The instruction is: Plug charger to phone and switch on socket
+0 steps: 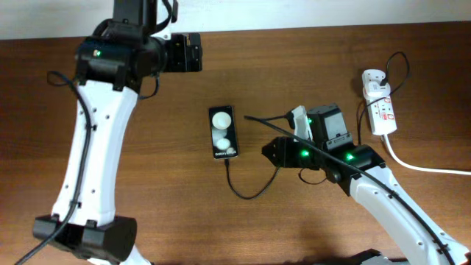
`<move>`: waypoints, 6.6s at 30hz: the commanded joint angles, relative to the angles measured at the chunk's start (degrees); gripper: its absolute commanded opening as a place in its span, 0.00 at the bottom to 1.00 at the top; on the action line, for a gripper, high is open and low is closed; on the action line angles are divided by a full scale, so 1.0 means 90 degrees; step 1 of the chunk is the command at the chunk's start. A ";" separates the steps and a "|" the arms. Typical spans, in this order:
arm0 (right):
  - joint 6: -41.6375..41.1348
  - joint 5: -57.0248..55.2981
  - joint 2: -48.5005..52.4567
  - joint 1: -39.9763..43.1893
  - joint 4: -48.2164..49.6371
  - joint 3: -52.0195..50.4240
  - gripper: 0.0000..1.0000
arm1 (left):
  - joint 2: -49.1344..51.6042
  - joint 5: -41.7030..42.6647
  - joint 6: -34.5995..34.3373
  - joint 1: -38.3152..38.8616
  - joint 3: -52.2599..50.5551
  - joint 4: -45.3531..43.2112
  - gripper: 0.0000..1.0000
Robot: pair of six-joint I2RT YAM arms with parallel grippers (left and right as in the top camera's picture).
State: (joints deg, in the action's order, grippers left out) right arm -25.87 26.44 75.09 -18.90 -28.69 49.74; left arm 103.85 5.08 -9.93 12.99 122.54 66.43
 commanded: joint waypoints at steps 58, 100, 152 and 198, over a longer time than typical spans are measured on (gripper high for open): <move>0.1188 0.0517 0.5960 0.4915 -0.0648 0.4605 0.04 | -0.0087 -0.0119 0.0017 -0.0044 0.0044 0.0015 0.99; 0.2681 -0.1678 -0.5918 0.2766 -0.0389 -0.0716 0.99 | -0.0087 -0.0119 0.0017 -0.0044 0.0044 0.0015 0.99; 0.2662 -0.1729 -0.8320 0.2351 0.2807 -0.5491 0.99 | -0.8063 -0.0138 0.1552 -0.0629 -1.0205 -0.5758 0.99; 0.2662 -0.1727 -0.8320 0.2351 0.2807 -0.5491 0.99 | -1.1506 -0.0447 0.2212 -0.1433 -1.3559 -0.6853 0.99</move>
State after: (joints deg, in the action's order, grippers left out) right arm -1.65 11.38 0.69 2.72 -3.33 0.78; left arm 0.93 1.04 9.26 0.38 0.84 4.56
